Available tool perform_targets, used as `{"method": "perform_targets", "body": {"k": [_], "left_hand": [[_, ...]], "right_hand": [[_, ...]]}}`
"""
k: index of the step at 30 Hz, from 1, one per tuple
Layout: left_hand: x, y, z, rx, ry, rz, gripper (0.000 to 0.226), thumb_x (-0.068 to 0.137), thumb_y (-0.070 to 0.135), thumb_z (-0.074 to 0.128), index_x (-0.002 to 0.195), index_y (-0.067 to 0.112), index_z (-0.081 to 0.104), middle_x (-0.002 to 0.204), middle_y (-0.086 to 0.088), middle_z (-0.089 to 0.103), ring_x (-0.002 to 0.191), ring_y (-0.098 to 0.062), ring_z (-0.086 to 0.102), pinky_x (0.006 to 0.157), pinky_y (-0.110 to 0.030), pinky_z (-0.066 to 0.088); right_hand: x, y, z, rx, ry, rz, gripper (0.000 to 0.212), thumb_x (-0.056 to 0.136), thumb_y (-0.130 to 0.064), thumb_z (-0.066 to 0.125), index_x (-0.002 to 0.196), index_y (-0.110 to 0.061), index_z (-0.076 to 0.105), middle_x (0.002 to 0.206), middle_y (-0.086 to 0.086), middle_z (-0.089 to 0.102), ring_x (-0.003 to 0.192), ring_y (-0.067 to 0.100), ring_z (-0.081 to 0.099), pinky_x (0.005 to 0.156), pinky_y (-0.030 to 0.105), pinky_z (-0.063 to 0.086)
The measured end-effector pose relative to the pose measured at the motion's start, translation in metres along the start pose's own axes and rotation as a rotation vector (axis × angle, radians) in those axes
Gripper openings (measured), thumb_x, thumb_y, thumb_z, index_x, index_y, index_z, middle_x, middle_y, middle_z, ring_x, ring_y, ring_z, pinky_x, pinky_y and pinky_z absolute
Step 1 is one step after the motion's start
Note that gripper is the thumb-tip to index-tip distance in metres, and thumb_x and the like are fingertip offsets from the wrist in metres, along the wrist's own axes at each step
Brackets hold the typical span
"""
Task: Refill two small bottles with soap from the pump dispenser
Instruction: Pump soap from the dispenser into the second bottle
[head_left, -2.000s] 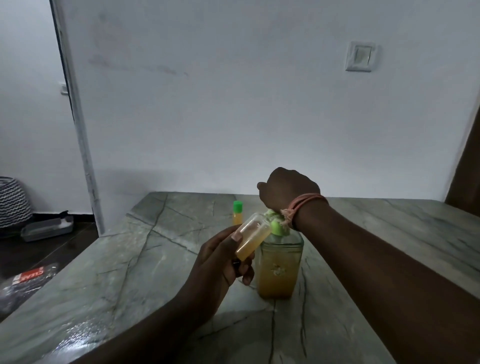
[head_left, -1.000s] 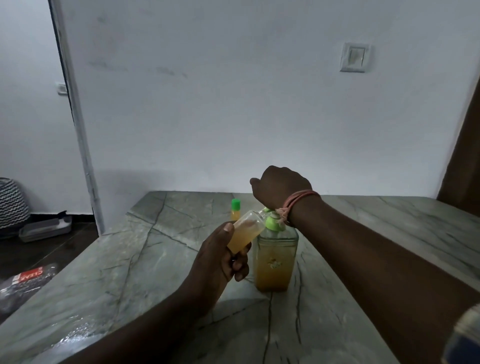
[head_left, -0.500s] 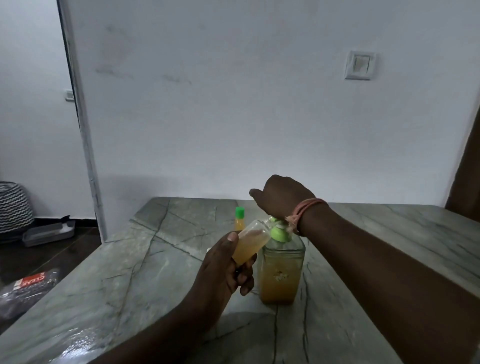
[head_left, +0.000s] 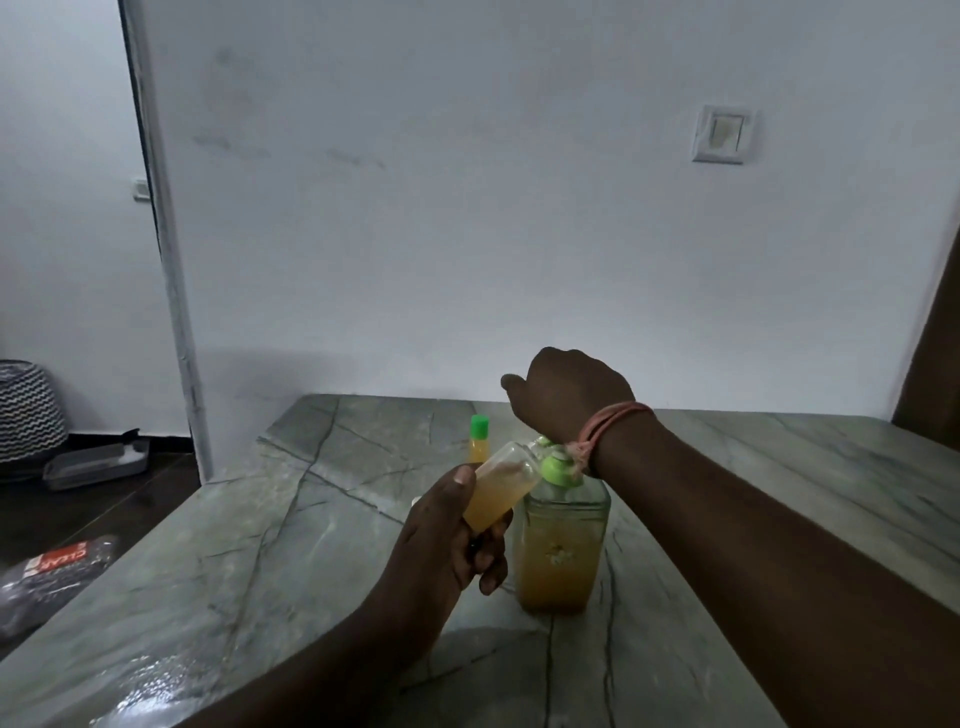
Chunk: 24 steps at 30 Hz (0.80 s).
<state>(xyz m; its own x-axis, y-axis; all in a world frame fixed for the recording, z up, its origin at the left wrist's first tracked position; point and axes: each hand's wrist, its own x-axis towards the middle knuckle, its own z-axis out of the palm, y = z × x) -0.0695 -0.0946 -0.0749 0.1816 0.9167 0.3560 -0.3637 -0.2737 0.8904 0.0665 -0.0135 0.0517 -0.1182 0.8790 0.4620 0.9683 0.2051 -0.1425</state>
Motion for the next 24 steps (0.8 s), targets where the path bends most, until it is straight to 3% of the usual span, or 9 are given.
{"method": "perform_targets", "body": {"k": [3, 7, 10, 12, 15, 19, 21, 24], "left_hand": [[-0.001, -0.001, 0.0, 0.0, -0.003, 0.014, 0.051, 0.093, 0.044, 0.044, 0.126, 0.007, 0.054, 0.078, -0.014, 0.049, 0.056, -0.017, 0.044, 0.048, -0.031, 0.042], [-0.001, 0.0, 0.001, 0.022, 0.0, 0.016, 0.049, 0.093, 0.044, 0.044, 0.124, 0.008, 0.054, 0.077, -0.014, 0.049, 0.055, -0.017, 0.045, 0.047, -0.03, 0.042], [-0.003, 0.003, 0.003, 0.018, -0.005, 0.027, 0.049, 0.093, 0.044, 0.044, 0.122, 0.008, 0.055, 0.077, -0.014, 0.049, 0.055, -0.017, 0.044, 0.047, -0.03, 0.042], [-0.003, 0.003, 0.003, 0.005, -0.014, 0.021, 0.047, 0.092, 0.045, 0.045, 0.122, 0.01, 0.057, 0.077, -0.014, 0.05, 0.055, -0.016, 0.044, 0.047, -0.03, 0.041], [-0.001, 0.003, 0.002, -0.001, -0.014, 0.003, 0.049, 0.091, 0.046, 0.045, 0.124, 0.011, 0.056, 0.077, -0.013, 0.051, 0.054, -0.016, 0.044, 0.047, -0.03, 0.042], [-0.002, 0.001, 0.001, -0.01, -0.018, 0.005, 0.053, 0.092, 0.046, 0.045, 0.127, 0.007, 0.053, 0.077, -0.013, 0.05, 0.055, -0.017, 0.044, 0.047, -0.03, 0.042], [-0.002, 0.001, 0.001, -0.011, -0.011, 0.0, 0.051, 0.091, 0.046, 0.046, 0.126, 0.008, 0.054, 0.077, -0.013, 0.051, 0.055, -0.016, 0.045, 0.047, -0.03, 0.042], [-0.002, 0.003, 0.003, 0.004, -0.001, 0.002, 0.052, 0.09, 0.047, 0.047, 0.123, 0.007, 0.055, 0.076, -0.012, 0.051, 0.055, -0.016, 0.045, 0.047, -0.031, 0.041]], "right_hand": [[-0.001, 0.001, 0.002, 0.041, -0.046, 0.056, 0.043, 0.095, -0.051, 0.042, 0.064, -0.02, 0.039, 0.072, 0.001, 0.048, 0.075, 0.026, 0.051, 0.069, 0.032, 0.039], [-0.002, 0.0, -0.001, 0.007, -0.039, 0.02, 0.042, 0.095, -0.054, 0.042, 0.075, -0.017, 0.045, 0.088, 0.006, 0.059, 0.078, 0.025, 0.049, 0.071, 0.032, 0.038], [0.0, -0.002, -0.01, -0.061, -0.12, -0.024, 0.038, 0.095, -0.056, 0.043, 0.092, -0.019, 0.052, 0.105, 0.008, 0.064, 0.085, 0.026, 0.052, 0.073, 0.031, 0.038], [0.004, -0.001, -0.015, -0.086, -0.161, -0.053, 0.042, 0.094, -0.058, 0.042, 0.089, -0.018, 0.049, 0.094, 0.007, 0.061, 0.083, 0.024, 0.051, 0.073, 0.031, 0.039], [0.006, 0.004, -0.003, 0.038, -0.175, -0.006, 0.053, 0.094, -0.06, 0.04, 0.068, -0.015, 0.044, 0.07, 0.0, 0.048, 0.076, 0.024, 0.052, 0.071, 0.031, 0.039], [0.005, 0.011, 0.007, 0.146, -0.18, 0.079, 0.056, 0.092, -0.066, 0.038, 0.06, -0.02, 0.04, 0.062, 0.0, 0.046, 0.063, 0.021, 0.05, 0.063, 0.03, 0.038], [0.003, 0.011, 0.003, 0.102, -0.165, 0.078, 0.055, 0.092, -0.064, 0.039, 0.064, -0.018, 0.043, 0.067, 0.0, 0.05, 0.072, 0.024, 0.054, 0.07, 0.032, 0.041], [0.002, 0.005, -0.003, 0.014, -0.127, 0.035, 0.043, 0.093, -0.057, 0.043, 0.08, -0.017, 0.048, 0.094, 0.007, 0.064, 0.091, 0.028, 0.059, 0.074, 0.032, 0.04]]}}
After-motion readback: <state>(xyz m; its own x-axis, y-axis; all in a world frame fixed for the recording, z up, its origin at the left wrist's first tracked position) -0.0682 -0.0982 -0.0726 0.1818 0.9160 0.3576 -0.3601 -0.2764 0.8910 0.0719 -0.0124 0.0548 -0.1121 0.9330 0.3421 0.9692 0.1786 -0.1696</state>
